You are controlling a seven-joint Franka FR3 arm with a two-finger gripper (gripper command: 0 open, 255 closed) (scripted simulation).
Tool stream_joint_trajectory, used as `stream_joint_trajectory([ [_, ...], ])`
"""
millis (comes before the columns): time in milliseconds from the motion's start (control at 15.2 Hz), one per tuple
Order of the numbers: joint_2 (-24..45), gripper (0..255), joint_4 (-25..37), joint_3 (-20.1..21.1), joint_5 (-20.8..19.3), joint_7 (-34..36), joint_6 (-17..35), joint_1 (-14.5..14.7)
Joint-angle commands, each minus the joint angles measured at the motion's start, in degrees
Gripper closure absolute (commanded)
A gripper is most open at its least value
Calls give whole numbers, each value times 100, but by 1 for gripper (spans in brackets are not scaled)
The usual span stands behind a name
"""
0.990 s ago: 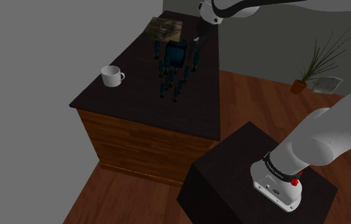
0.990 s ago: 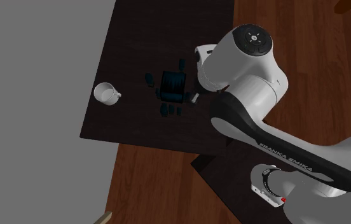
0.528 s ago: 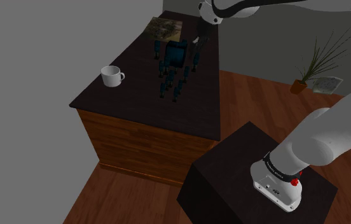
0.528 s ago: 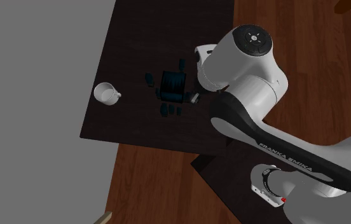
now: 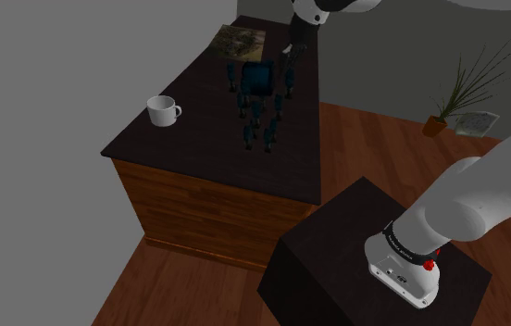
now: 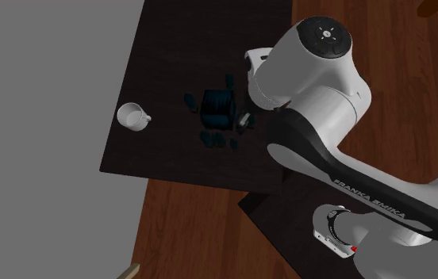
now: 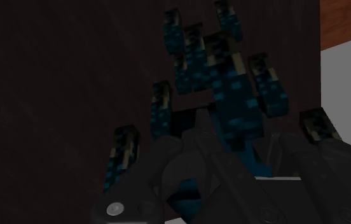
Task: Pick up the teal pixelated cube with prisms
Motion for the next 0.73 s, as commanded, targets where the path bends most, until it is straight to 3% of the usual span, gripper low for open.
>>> stream_joint_trajectory([
  [0, -12, 255, 151, -5, -7, 9, -155, -4],
  [660, -4, 255, 787, -13, -31, 63, -781, -10],
])
